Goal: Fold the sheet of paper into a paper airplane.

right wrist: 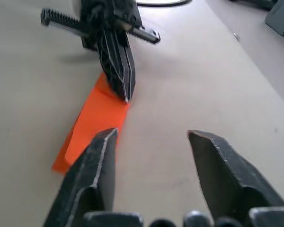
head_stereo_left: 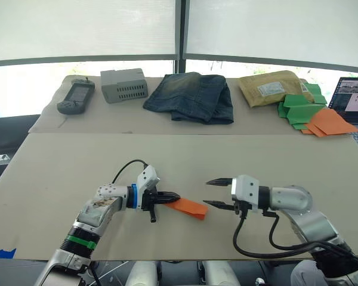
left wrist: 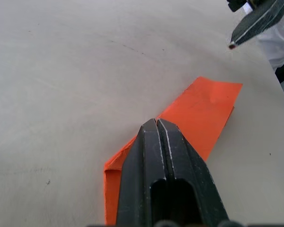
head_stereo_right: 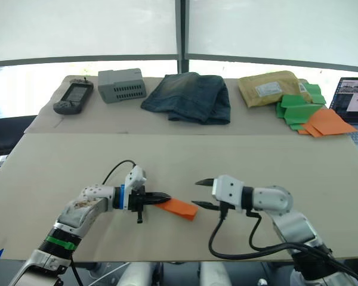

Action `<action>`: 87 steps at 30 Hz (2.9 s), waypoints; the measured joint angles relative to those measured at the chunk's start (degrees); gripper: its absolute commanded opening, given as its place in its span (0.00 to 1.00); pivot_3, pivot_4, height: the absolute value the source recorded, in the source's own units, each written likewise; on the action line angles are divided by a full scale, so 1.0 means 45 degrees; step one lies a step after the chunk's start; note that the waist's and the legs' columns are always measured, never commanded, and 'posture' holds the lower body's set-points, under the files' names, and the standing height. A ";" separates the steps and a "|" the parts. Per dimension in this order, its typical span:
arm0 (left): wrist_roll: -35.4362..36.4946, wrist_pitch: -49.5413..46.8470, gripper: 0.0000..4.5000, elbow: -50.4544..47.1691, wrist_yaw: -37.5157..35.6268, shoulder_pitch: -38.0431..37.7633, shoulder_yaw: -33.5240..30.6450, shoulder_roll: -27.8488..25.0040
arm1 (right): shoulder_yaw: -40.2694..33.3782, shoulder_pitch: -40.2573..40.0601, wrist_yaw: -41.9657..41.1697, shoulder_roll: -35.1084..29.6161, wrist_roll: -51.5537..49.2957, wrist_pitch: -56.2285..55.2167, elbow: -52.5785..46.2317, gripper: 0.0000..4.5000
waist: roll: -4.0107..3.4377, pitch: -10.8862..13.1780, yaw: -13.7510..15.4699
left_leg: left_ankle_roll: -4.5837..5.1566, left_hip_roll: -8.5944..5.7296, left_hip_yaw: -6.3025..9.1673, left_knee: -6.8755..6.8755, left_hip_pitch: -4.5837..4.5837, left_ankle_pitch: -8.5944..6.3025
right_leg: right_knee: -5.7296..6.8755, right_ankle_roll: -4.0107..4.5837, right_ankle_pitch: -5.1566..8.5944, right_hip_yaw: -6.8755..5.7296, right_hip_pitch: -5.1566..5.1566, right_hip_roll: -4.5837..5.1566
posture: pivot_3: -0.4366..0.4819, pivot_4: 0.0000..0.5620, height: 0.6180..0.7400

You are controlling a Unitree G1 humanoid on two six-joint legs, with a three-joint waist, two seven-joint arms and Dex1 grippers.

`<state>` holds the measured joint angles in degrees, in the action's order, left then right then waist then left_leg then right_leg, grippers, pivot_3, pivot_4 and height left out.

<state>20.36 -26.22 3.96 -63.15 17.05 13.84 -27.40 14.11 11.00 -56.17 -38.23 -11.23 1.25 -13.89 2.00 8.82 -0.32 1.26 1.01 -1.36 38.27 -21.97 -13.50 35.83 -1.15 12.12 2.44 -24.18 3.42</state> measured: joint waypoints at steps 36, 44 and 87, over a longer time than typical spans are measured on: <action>0.0006 -0.0075 0.00 -0.0296 0.0172 -0.0177 -0.0149 -0.0122 | -0.1004 -0.3098 0.0966 0.0680 -0.0540 0.1890 0.0042 0.01 | 0.0007 -0.0006 -0.0080 | -0.0003 0.0002 0.0018 -0.0007 -0.0008 -0.0009 | -0.0021 -0.0011 0.0019 -0.0001 -0.0001 0.0013 | 0.48 0.27 0.85; 0.0004 -0.0052 0.00 -0.0162 0.0049 -0.0099 -0.0175 -0.0182 | -0.1759 -0.0779 0.0995 0.1195 -0.1802 0.3067 -0.0394 0.01 | 0.0001 0.0004 -0.0101 | -0.0002 0.0010 0.0029 -0.0007 -0.0011 -0.0008 | -0.0016 -0.0012 0.0017 -0.0010 -0.0012 -0.0002 | 0.48 0.27 0.85; 0.2029 -0.2043 0.00 -0.3101 -0.0038 -0.0559 -0.2749 -0.2739 | -0.1429 0.0625 0.0016 -0.1380 -0.5903 0.9140 -0.3865 0.01 | 0.0049 0.0131 -0.0128 | 0.0004 -0.0006 0.0050 -0.0039 -0.0256 -0.0033 | -0.0035 -0.0111 -0.0014 -0.0019 -0.0248 0.0001 | 0.48 0.27 0.85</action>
<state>29.49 -35.41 -10.00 -63.32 14.53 1.47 -39.72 7.68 13.81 -56.10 -44.44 -37.80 42.38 -31.28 2.22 9.41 -0.90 1.28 0.99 -1.13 38.09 -23.12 -13.64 35.68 -1.65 12.06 2.36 -25.30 3.43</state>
